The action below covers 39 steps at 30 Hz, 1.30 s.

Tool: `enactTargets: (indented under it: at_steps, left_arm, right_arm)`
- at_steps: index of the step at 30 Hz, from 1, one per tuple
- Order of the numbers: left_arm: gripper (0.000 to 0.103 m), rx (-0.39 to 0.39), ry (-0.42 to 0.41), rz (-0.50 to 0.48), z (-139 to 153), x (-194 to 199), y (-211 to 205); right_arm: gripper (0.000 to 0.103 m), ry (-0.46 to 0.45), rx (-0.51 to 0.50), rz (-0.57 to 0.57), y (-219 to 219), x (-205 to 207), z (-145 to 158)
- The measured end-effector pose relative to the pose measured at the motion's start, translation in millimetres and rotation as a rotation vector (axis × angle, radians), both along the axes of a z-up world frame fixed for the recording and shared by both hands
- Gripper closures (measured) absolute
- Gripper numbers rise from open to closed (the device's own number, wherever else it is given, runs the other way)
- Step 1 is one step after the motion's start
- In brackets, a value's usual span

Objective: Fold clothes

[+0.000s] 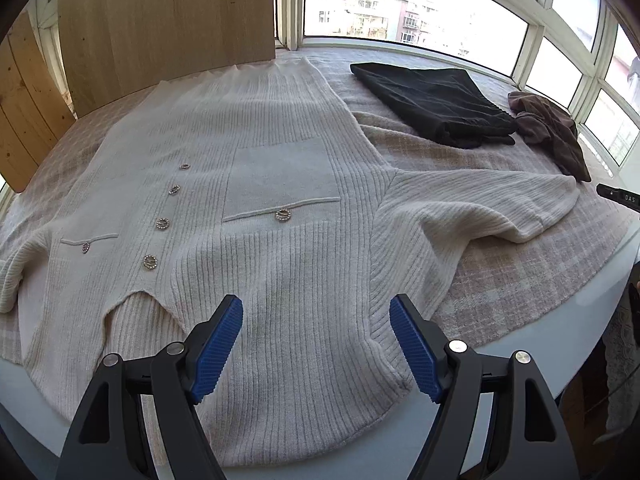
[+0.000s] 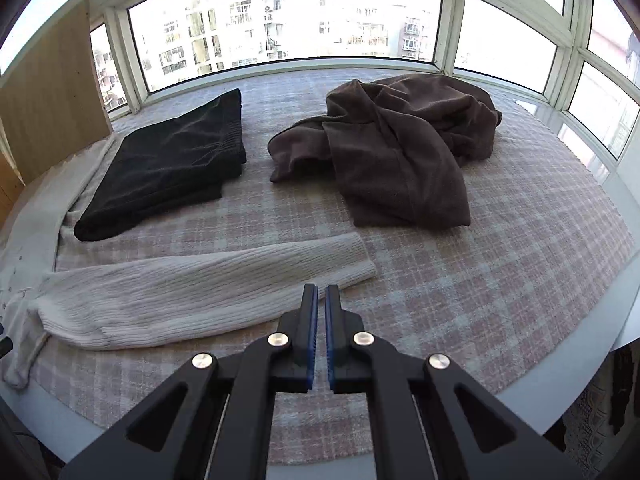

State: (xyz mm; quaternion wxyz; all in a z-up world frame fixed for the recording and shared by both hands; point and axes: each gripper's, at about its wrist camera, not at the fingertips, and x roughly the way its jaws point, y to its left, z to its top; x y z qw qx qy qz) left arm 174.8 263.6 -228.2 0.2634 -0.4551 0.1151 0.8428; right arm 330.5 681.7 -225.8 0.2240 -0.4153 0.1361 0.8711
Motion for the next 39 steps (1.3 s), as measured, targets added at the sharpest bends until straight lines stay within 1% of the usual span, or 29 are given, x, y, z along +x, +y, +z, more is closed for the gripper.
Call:
enactTargets:
  at_steps: [2,4,7,9,11,13,14,15,17,18,20,23,25,27,28,29,30,32,33,36,39]
  left_arm:
    - [0.028,0.005,0.002,-0.033,-1,-4,16]
    - [0.028,0.005,-0.005,-0.06,-5,-10,30]
    - [0.028,0.005,-0.027,-0.057,-13,-13,35]
    - [0.028,0.001,-0.029,-0.042,-16,-10,31]
    - [0.028,-0.022,-0.017,-0.028,-19,-3,22]
    - [0.028,-0.029,-0.014,-0.031,-24,6,12]
    - [0.027,-0.027,0.007,-0.042,-24,12,8]
    - [0.026,-0.032,0.017,-0.048,-25,15,4]
    - [0.026,-0.023,0.02,-0.056,-26,20,-4]
    - [0.026,-0.019,0.019,-0.059,-26,21,-8]
    - [0.026,-0.01,0.007,-0.064,-25,22,-15]
    - [0.026,-0.015,-0.005,-0.065,-24,26,-24]
    - [0.026,-0.007,-0.022,-0.052,-22,29,-31]
    - [0.026,0.001,-0.041,-0.029,-19,32,-39]
    - [0.026,0.012,-0.052,-0.015,-17,34,-43]
    - [0.026,0.023,-0.061,-0.001,-13,36,-47]
    - [0.026,0.033,-0.068,0.013,-10,39,-51]
    - [0.026,0.044,-0.062,0.036,-1,43,-61]
    - [0.026,0.049,-0.055,0.049,4,45,-66]
    - [0.026,0.044,-0.006,0.113,24,44,-89]
    - [0.026,0.019,0.065,0.198,45,41,-120]
  right_arm:
    - [0.099,0.03,-0.073,0.143,-46,-24,1]
    - [0.099,0.044,-0.126,0.287,-91,-52,-4]
    - [0.099,0.015,-0.175,0.406,-147,-89,-26]
    - [0.099,-0.015,-0.187,0.395,-154,-87,-40]
    - [0.1,-0.045,-0.199,0.384,-160,-85,-55]
    - [0.102,-0.049,-0.227,0.357,-149,-74,-55]
    - [0.103,-0.058,-0.237,0.338,-142,-69,-55]
    - [0.103,-0.074,-0.228,0.328,-138,-69,-53]
    - [0.102,-0.117,-0.165,0.316,-144,-76,-44]
    - [0.098,-0.089,-0.159,0.341,-151,-79,-34]
    - [0.098,-0.037,-0.165,0.418,-176,-91,-18]
    - [0.098,-0.026,-0.226,0.515,-214,-118,-19]
    - [0.098,-0.047,-0.235,0.566,-236,-131,-29]
    - [0.099,-0.126,-0.221,0.563,-243,-141,-50]
    - [0.099,-0.111,-0.246,0.555,-237,-137,-51]
    - [0.101,-0.097,-0.27,0.547,-230,-132,-52]
    - [0.102,-0.113,-0.288,0.531,-225,-131,-51]
    - [0.101,-0.149,-0.26,0.515,-224,-130,-42]
    - [0.097,-0.166,-0.246,0.507,-224,-130,-38]
    - [0.096,-0.093,-0.245,0.59,-245,-133,-17]
    - [0.094,-0.157,-0.236,0.613,-265,-147,-26]
